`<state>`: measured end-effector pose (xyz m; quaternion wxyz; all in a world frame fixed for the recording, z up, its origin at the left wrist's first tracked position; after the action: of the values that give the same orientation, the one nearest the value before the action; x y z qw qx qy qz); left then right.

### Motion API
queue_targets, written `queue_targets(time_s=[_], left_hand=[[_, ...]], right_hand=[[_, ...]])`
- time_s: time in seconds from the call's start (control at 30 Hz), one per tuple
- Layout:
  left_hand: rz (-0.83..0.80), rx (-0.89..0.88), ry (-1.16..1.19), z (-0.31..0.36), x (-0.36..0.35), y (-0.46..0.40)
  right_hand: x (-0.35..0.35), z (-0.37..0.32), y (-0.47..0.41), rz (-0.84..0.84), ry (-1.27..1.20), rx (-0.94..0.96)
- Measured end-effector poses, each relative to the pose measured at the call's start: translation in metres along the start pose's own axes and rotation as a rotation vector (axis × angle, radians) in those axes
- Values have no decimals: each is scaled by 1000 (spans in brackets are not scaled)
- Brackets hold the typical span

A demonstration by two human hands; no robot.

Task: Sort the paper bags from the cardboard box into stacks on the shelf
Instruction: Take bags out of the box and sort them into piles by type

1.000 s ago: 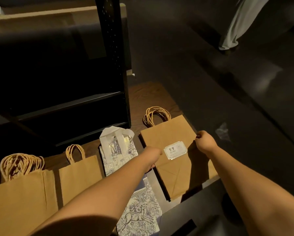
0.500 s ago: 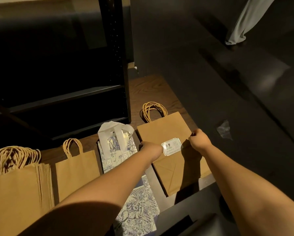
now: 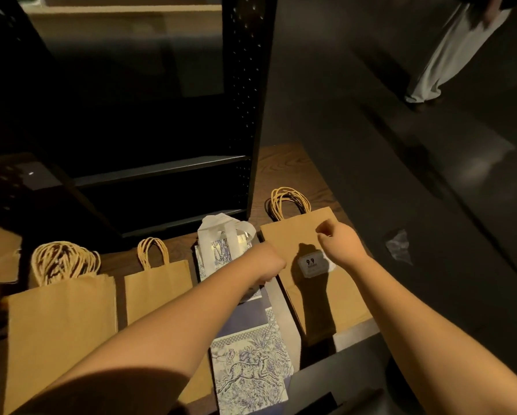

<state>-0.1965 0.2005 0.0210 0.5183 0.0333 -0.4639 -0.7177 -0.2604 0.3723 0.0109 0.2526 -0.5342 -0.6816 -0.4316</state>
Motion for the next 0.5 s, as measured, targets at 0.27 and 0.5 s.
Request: queue_targets(time_s=[0.27, 0.5], left_hand=[[312, -189, -40, -52, 98, 70], [512, -221, 91, -148, 210, 165]], right_hand=[[-22, -160, 58, -73, -37, 446], [-67, -297, 108, -158, -62, 698]])
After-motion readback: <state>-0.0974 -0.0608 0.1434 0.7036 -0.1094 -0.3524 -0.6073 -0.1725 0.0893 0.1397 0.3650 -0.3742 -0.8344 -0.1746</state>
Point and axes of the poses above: each hand's wrist, its own y-axis away from the middle knuckle, its own x-axis out of the back of the hand, z = x × y, the point moved 3 cm from there along -y, towards the middle knuckle, and after that the axes turned 1 degree about x, right-handed, at the moved point
